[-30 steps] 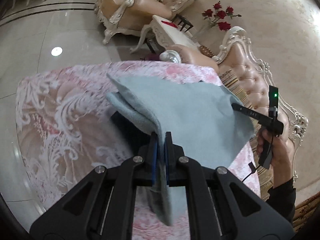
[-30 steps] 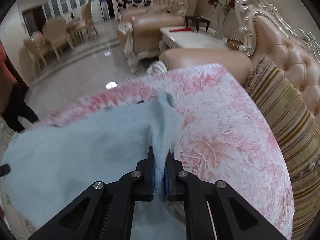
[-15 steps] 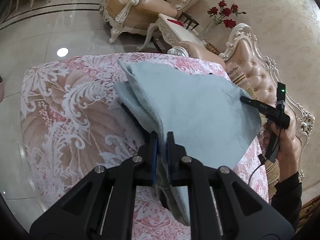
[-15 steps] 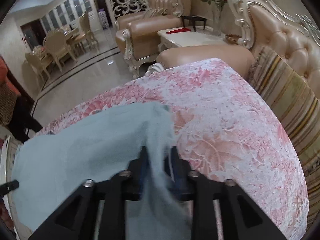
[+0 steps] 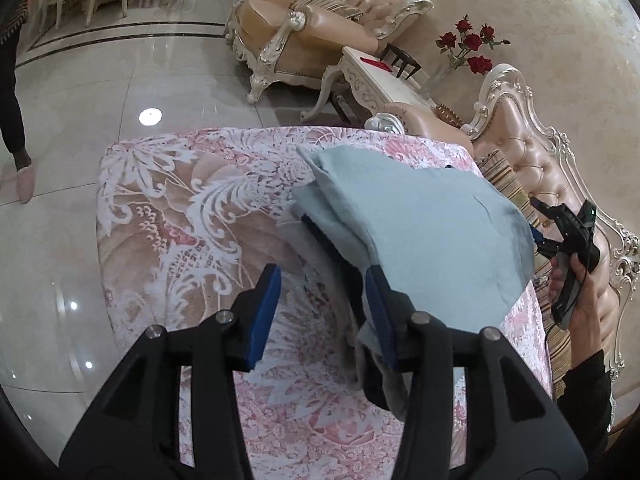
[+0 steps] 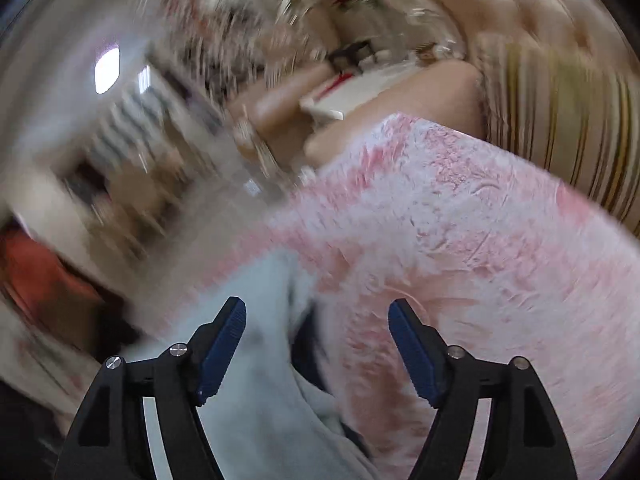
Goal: Fold clothes
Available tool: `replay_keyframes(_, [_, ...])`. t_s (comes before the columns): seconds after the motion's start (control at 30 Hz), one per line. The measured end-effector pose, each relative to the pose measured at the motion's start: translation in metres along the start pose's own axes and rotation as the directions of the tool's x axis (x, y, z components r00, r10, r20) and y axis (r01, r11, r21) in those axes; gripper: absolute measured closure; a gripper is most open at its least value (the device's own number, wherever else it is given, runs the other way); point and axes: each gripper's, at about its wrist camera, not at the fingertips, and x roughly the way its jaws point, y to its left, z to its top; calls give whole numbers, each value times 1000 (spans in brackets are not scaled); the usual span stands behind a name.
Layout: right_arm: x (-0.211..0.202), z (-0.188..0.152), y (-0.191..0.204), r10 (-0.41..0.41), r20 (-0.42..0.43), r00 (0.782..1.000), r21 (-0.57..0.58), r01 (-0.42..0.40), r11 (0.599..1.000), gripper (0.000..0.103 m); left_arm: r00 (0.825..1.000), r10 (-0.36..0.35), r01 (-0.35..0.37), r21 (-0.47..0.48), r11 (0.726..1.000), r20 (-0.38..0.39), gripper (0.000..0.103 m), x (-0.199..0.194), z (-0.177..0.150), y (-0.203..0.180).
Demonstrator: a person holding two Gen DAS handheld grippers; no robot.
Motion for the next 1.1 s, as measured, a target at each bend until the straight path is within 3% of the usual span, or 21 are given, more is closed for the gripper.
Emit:
replay_keyframes(0.03, [-5, 1, -7, 17, 20, 1000, 36, -18, 999, 28, 1000, -3, 3, 5, 1000, 4, 55, -1, 0, -1])
replay_keyframes(0.1, [-11, 1, -10, -47, 31, 998, 16, 47, 999, 28, 1000, -5, 5, 20, 1000, 21, 55, -4, 0, -6])
replay_keyframes(0.23, [-18, -15, 10, -176, 67, 982, -187, 186, 964, 28, 995, -15, -1, 162, 987, 96, 55, -17, 0, -37])
replay_keyframes(0.3, [-7, -25, 22, -259, 57, 964, -272, 265, 925, 28, 991, 70, -96, 235, 967, 118, 55, -9, -2, -53])
replay_keyframes(0.43, [24, -43, 29, -430, 30, 902, -372, 410, 833, 28, 986, 160, -165, 262, 951, 44, 55, 22, -4, -53])
replay_keyframes(0.53, [20, -45, 24, -445, 47, 894, -324, 436, 840, 28, 984, 171, -178, 280, 943, 52, 54, 21, -9, -48])
replay_keyframes(0.63, [-28, -51, 36, -406, 186, 895, -252, 442, 861, 28, 978, 149, -192, 358, 914, 142, 53, -8, -26, -59])
replay_keyframes(0.67, [-64, -67, 45, -396, 274, 876, -226, 459, 859, 28, 974, 132, -196, 403, 894, 183, 49, -23, -38, -66])
replay_keyframes(0.77, [-146, -134, 72, -352, 419, 837, -197, 462, 864, 26, 959, 90, -220, 501, 837, 269, 31, -60, -75, -82])
replay_keyframes(0.83, [-188, -180, 82, -349, 468, 812, -197, 480, 855, 20, 953, 80, -231, 534, 813, 291, 28, -79, -100, -85])
replay_keyframes(0.9, [-231, -253, 103, -363, 528, 768, -184, 521, 834, 19, 949, 67, -237, 558, 795, 308, 19, -98, -123, -87])
replay_keyframes(1.03, [-266, -355, 131, -358, 522, 774, -180, 510, 841, 18, 941, 37, -236, 572, 786, 336, 7, -132, -159, -90])
replay_keyframes(1.1, [-272, -401, 147, -343, 500, 795, -190, 487, 853, 18, 934, 32, -245, 574, 782, 355, 2, -147, -177, -92])
